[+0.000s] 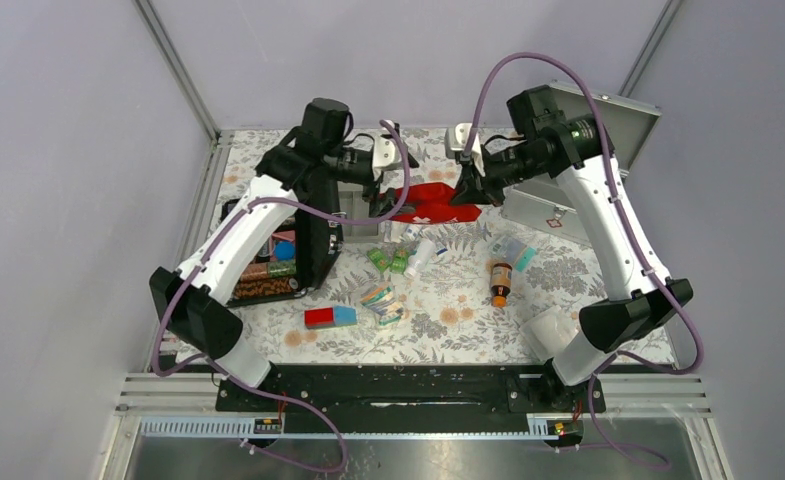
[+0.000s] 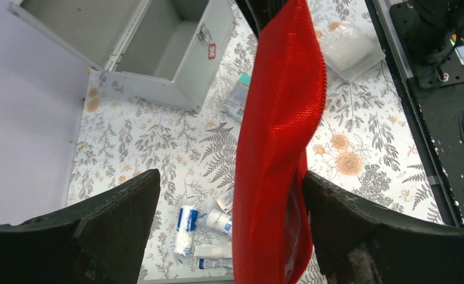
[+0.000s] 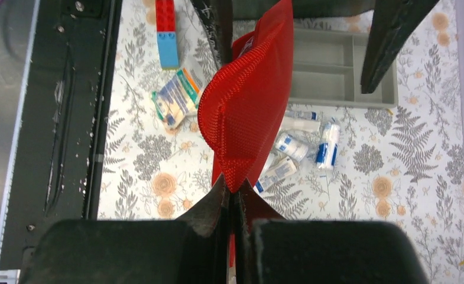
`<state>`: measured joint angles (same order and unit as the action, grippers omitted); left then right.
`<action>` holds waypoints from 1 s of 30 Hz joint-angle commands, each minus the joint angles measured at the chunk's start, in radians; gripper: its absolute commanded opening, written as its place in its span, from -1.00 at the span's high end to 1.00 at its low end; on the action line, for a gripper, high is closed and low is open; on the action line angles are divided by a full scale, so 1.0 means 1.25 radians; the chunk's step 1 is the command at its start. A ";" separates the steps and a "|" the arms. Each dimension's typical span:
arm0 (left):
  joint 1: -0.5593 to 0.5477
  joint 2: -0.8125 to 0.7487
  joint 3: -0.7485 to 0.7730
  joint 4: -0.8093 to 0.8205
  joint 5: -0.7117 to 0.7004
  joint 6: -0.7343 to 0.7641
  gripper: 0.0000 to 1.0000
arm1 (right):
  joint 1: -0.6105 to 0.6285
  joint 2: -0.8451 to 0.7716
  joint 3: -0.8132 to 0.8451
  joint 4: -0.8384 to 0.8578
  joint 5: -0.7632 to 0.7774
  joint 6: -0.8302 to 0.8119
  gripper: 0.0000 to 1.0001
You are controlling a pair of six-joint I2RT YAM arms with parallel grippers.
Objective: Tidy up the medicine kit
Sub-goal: Adjust the medicine pouch.
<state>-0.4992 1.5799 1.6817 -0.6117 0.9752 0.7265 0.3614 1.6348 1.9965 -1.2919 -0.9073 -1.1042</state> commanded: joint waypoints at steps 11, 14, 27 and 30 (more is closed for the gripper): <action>-0.007 0.104 0.106 -0.189 0.017 0.041 -0.29 | 0.005 -0.088 -0.180 0.448 0.138 0.353 1.00; -0.008 0.116 0.089 -0.179 0.008 0.062 -0.12 | 0.005 -0.090 -0.180 0.477 0.126 0.393 1.00; 0.003 0.148 0.058 -0.063 -0.126 -0.032 1.00 | -0.008 -0.100 -0.204 0.489 0.050 0.457 0.94; 0.013 0.151 0.074 -0.063 -0.103 -0.071 1.00 | -0.008 -0.106 -0.217 0.451 0.020 0.425 0.05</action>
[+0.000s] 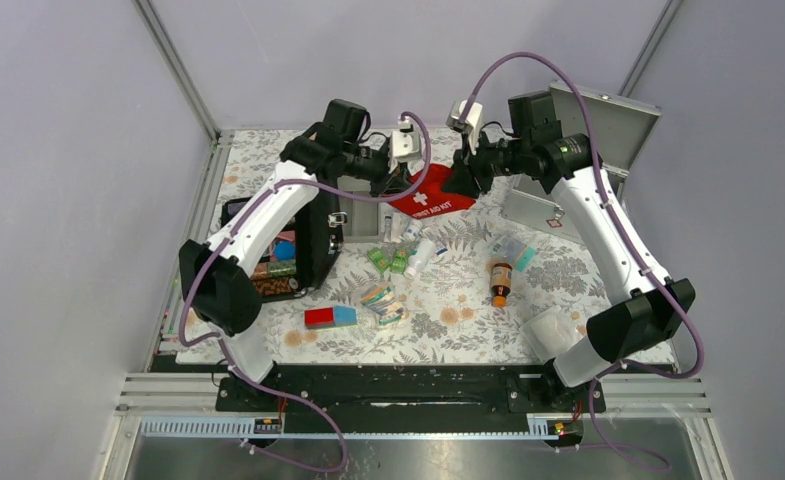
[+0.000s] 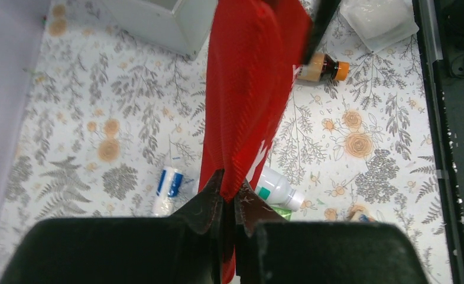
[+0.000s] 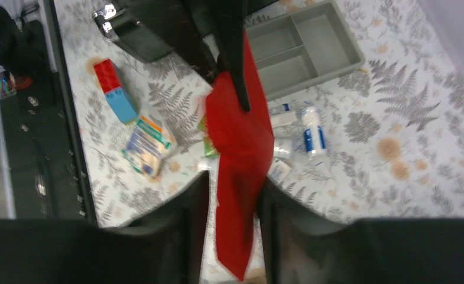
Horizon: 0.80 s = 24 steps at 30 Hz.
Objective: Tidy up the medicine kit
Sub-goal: Adjust the medicine pouch.
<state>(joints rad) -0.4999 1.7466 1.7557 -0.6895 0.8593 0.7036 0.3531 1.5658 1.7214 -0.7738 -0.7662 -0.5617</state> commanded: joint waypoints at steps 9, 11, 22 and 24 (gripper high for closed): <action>0.013 -0.003 0.025 0.013 0.022 -0.130 1.00 | 0.005 0.018 -0.020 0.105 -0.097 0.143 -0.59; 0.012 -0.012 0.024 0.013 0.035 -0.133 1.00 | 0.006 0.037 -0.024 0.125 -0.086 0.153 -0.59; 0.015 -0.033 0.042 0.029 -0.003 -0.190 1.00 | 0.018 0.090 0.001 0.145 -0.102 0.193 0.17; 0.017 -0.033 0.049 0.035 -0.012 -0.208 1.00 | 0.018 0.082 -0.005 0.145 -0.109 0.192 0.48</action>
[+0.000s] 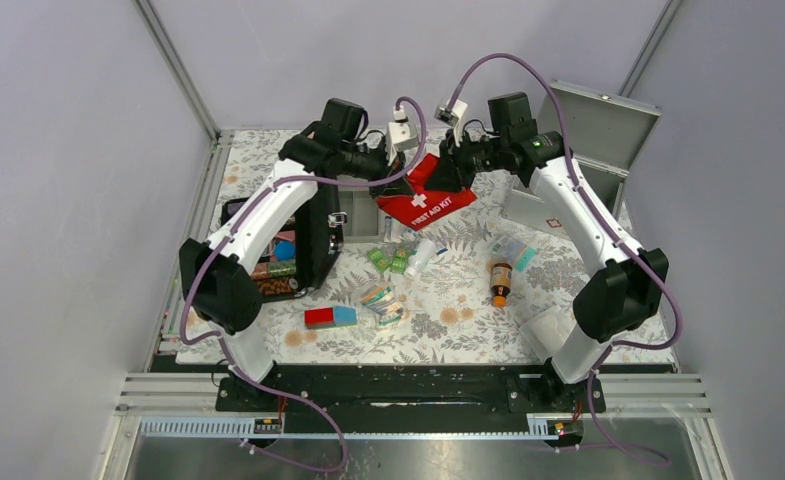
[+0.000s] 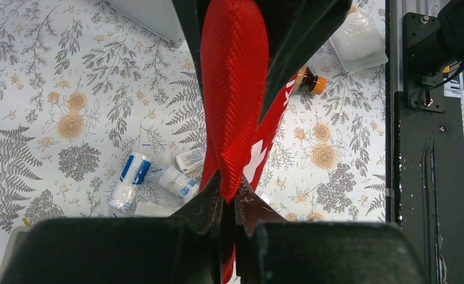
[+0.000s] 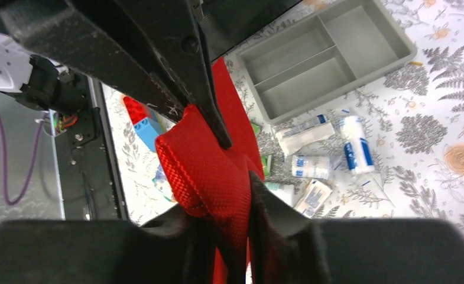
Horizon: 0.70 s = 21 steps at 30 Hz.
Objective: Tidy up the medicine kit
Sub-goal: Adjust the medicine pouch.
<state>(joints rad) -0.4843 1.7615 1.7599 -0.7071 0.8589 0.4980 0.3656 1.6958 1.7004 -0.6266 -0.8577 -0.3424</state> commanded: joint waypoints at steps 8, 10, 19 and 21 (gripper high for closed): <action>0.102 -0.039 0.034 0.312 0.031 -0.448 -0.43 | -0.051 -0.057 0.010 0.207 -0.163 0.272 1.00; 0.154 -0.038 -0.011 0.511 0.059 -0.729 -0.60 | -0.083 -0.056 -0.004 0.386 -0.239 0.480 1.00; 0.226 -0.004 -0.072 0.937 0.184 -1.163 -0.98 | -0.125 -0.033 0.052 0.658 -0.348 0.755 1.00; 0.234 0.002 -0.087 0.996 0.210 -1.212 -0.98 | -0.129 -0.032 0.065 0.660 -0.343 0.763 1.00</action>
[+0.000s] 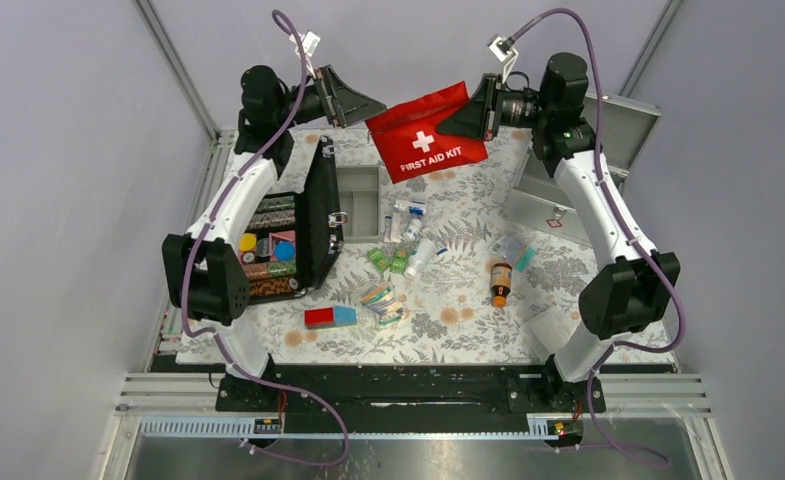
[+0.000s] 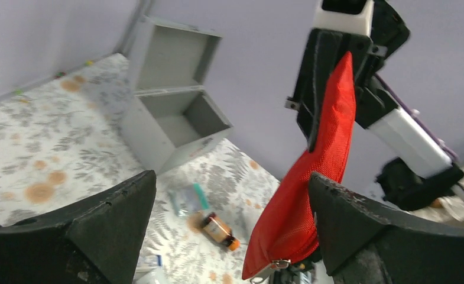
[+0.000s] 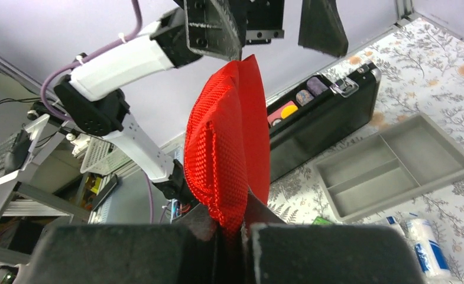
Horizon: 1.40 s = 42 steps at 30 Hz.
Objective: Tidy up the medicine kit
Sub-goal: Adjust the medicine pouch.
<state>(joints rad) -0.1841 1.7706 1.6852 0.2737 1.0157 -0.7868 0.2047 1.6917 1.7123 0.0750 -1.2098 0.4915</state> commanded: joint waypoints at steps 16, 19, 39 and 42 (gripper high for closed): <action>0.008 0.051 -0.021 0.321 0.139 -0.316 -0.98 | -0.042 0.021 0.118 0.060 0.012 0.067 1.00; 0.004 0.060 -0.007 0.328 0.147 -0.326 -0.98 | -0.044 0.030 0.132 0.059 0.020 0.070 1.00; -0.096 0.157 0.106 0.342 0.127 -0.235 0.03 | -0.052 0.054 0.153 0.022 0.055 0.077 1.00; -0.096 0.148 0.091 0.354 0.126 -0.231 0.76 | -0.052 0.049 0.128 0.021 0.061 0.068 1.00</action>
<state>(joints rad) -0.3119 1.9762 1.7676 0.6296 1.1790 -1.0973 0.1429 1.7824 1.9018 0.0895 -1.1465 0.5915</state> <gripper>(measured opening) 0.363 0.022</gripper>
